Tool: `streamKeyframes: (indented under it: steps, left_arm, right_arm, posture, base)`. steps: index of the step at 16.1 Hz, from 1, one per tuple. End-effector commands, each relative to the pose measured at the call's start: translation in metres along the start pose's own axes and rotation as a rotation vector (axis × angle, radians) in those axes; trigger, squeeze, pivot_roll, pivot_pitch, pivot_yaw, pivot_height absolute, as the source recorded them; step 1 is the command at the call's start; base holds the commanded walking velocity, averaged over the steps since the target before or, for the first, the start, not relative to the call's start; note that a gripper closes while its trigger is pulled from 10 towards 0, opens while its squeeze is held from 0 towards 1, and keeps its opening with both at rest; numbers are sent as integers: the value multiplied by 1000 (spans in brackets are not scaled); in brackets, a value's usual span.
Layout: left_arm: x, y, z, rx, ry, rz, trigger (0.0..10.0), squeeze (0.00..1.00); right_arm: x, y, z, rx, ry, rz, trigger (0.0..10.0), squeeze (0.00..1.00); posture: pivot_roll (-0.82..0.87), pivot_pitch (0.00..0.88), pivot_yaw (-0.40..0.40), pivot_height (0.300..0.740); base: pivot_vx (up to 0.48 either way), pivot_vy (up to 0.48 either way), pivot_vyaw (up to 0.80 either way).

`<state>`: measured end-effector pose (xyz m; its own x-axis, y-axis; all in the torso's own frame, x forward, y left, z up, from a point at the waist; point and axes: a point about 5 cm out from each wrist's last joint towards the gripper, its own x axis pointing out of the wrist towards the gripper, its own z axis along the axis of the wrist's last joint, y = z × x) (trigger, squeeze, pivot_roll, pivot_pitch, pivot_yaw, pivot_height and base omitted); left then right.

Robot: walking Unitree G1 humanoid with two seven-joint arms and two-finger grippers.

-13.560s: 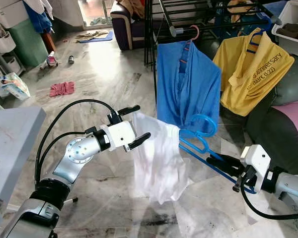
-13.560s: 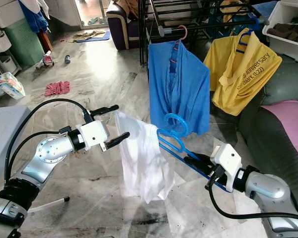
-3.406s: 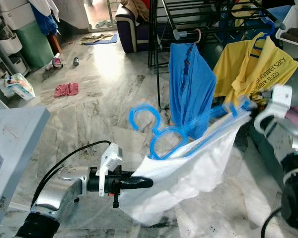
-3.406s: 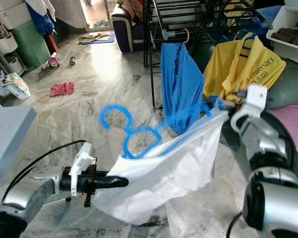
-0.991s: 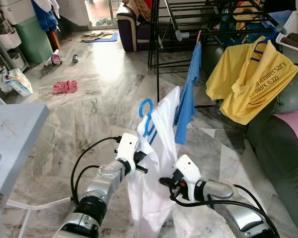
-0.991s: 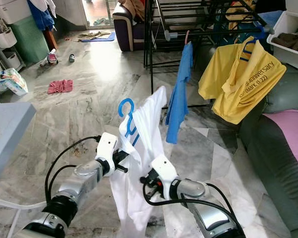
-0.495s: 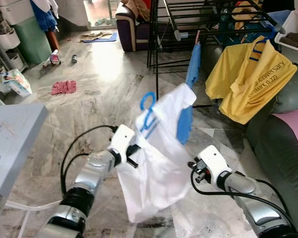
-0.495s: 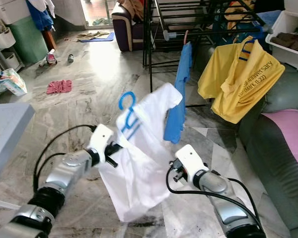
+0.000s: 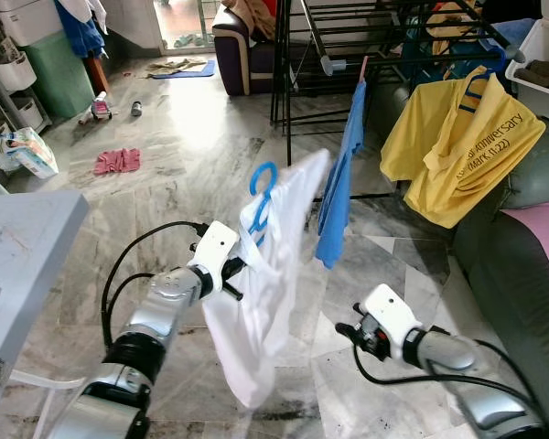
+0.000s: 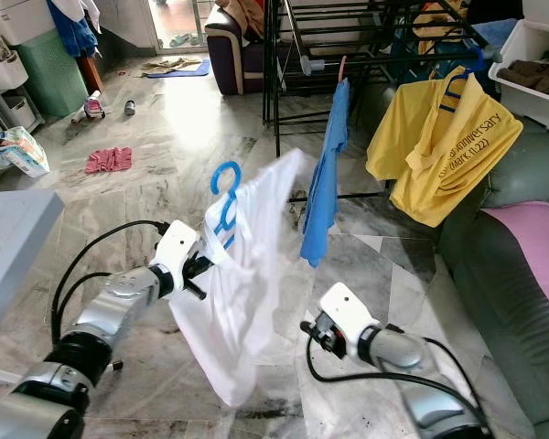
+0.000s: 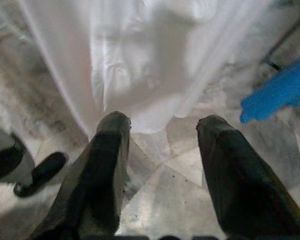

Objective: Hang hanger

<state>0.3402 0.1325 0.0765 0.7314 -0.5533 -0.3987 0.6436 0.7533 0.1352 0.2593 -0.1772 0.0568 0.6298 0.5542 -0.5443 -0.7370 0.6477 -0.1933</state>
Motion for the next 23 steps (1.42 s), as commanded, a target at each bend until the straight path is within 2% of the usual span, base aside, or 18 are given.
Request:
streamKeyframes:
  steps: [1, 3, 4, 5, 7, 8, 11, 14, 23]
  left_arm:
    - [-3, 5, 8, 92, -9, -51, 0, 0]
    - [-9, 6, 0, 144, 39, -120, 0, 0]
    - [-16, 7, -10, 225, 105, -198, 0, 0]
    - [-19, 7, -14, 257, 131, -231, 0, 0]
    - [-31, 4, -22, 305, 196, -413, 0, 0]
    - [-37, 5, -26, 353, 230, -473, 0, 0]
    - [-40, 7, -30, 413, 259, -506, 0, 0]
    - [-35, 3, -19, 434, 186, -513, 0, 0]
    - [-35, 3, -19, 434, 186, -513, 0, 0]
  right_arm:
    - [-4, 0, 8, -65, -26, 47, 10000, 1000]
    - [-10, -9, 11, -130, -20, 44, 10000, 1000]
    - [-16, -15, 13, -169, -20, 52, 10000, 1000]
    - [-19, -18, 16, -176, -38, 49, 10000, 1000]
    - [-25, -30, 26, -197, -96, 20, 10000, 1000]
    - [-30, -32, 31, -202, -116, 46, 10000, 1000]
    - [-35, -32, 39, -232, -146, 102, 10000, 1000]
    - [-37, -39, 41, -228, -141, 128, 10000, 1000]
    - [-37, -39, 41, -228, -141, 128, 10000, 1000]
  posture:
    - [-19, 0, 35, 740]
    - [-20, 0, 36, 740]
    - [-21, 0, 40, 740]
    - [-21, 0, 40, 740]
    - [-19, 0, 41, 740]
    - [-18, 0, 40, 740]
    - [-20, 0, 40, 740]
    - [-16, 0, 40, 740]
    - [-16, 0, 40, 740]
  base:
    - [0, 0, 0]
    - [0, 0, 0]
    - [0, 0, 0]
    - [0, 0, 0]
    - [0, 0, 0]
    - [0, 0, 0]
    - [0, 0, 0]
    - [0, 0, 0]
    - [0, 0, 0]
